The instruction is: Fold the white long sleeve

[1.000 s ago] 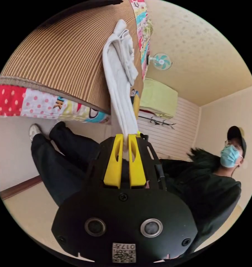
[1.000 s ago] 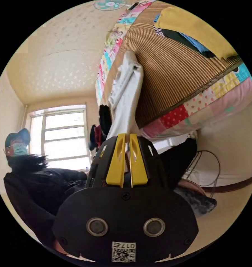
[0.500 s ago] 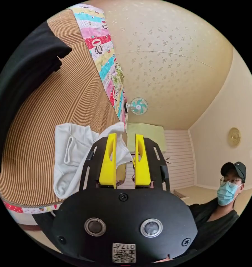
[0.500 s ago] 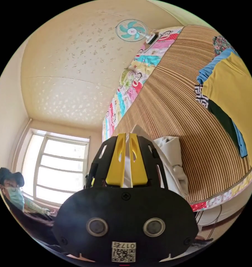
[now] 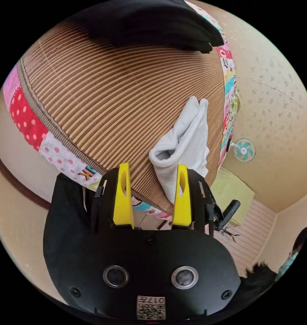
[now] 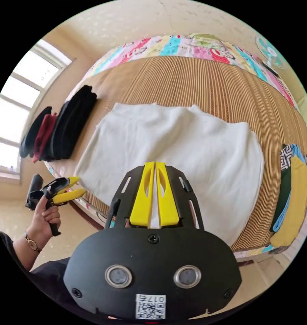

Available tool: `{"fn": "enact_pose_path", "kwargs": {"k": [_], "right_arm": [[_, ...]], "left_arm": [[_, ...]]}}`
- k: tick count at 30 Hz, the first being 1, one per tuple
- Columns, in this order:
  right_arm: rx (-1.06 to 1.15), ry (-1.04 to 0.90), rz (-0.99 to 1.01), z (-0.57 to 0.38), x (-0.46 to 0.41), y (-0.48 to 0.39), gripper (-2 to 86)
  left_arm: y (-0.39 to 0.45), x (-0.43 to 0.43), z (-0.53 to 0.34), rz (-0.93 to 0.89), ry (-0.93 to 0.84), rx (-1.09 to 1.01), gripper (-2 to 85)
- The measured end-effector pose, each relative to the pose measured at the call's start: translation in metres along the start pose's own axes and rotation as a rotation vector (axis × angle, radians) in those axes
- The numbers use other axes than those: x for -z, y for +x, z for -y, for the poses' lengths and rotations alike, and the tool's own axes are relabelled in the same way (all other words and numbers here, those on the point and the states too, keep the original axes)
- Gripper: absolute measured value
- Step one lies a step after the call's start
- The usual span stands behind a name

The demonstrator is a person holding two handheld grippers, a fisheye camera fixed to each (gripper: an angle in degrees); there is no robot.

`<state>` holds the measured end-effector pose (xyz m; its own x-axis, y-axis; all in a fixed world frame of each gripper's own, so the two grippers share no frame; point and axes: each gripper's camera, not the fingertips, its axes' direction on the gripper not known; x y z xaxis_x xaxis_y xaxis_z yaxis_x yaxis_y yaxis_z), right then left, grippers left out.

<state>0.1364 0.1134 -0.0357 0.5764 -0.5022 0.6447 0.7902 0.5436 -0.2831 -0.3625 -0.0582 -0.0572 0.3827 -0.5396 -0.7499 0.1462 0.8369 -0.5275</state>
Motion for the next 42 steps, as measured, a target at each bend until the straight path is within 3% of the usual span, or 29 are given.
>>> {"fn": "enact_pose_path", "kwargs": {"k": [4,7,12,14,18,21,25,28,32,35,36,39,42], "right_arm": [[0.039,0.046,0.15,0.01,-0.01,0.039,0.7],[0.02,-0.035,0.32,0.026,0.011,0.087,0.6],[-0.364,0.127,0.416,-0.034,0.073,0.225,0.8],[-0.459,0.17,0.425,-0.066,0.087,0.265,1.1],[-0.618,0.167,0.426,-0.128,0.103,0.342,3.3],[-0.713,0.195,0.493,-0.158,0.112,0.386,7.4],[-0.71,0.262,0.633,-0.163,0.116,0.415,12.9],[-0.632,0.285,0.737,-0.135,0.112,0.421,17.7],[-0.533,0.116,0.741,-0.08,0.072,0.412,20.5],[-0.57,0.116,0.66,-0.082,0.072,0.403,15.5],[-0.594,0.078,0.81,-0.085,0.064,0.4,12.0],[-0.621,0.109,1.057,-0.106,0.07,0.37,8.8],[-0.518,0.171,1.091,-0.11,0.119,0.315,7.4]], "left_arm": [[0.006,-0.015,0.002,-0.134,0.071,0.002,6.9],[0.081,-0.022,-0.016,-0.24,0.042,-0.346,5.8],[0.251,-0.108,-0.143,-0.018,-0.217,-0.986,5.8],[0.275,-0.157,-0.194,0.026,-0.311,-1.136,6.1],[0.272,-0.266,-0.268,0.082,-0.615,-1.22,7.0],[0.262,-0.267,-0.291,0.032,-0.616,-1.298,6.8],[0.223,-0.246,-0.25,0.139,-0.411,-1.11,11.3],[0.165,-0.241,-0.19,0.278,-0.29,-0.812,17.6],[0.099,-0.302,-0.15,0.278,-0.525,-0.641,18.3],[0.06,-0.356,-0.153,0.102,-0.76,-0.483,14.2],[0.047,-0.367,-0.154,0.039,-0.806,-0.41,11.6],[0.043,-0.35,-0.161,-0.059,-0.793,-0.412,8.8],[0.063,-0.292,-0.172,-0.08,-0.766,-0.548,8.3]]}}
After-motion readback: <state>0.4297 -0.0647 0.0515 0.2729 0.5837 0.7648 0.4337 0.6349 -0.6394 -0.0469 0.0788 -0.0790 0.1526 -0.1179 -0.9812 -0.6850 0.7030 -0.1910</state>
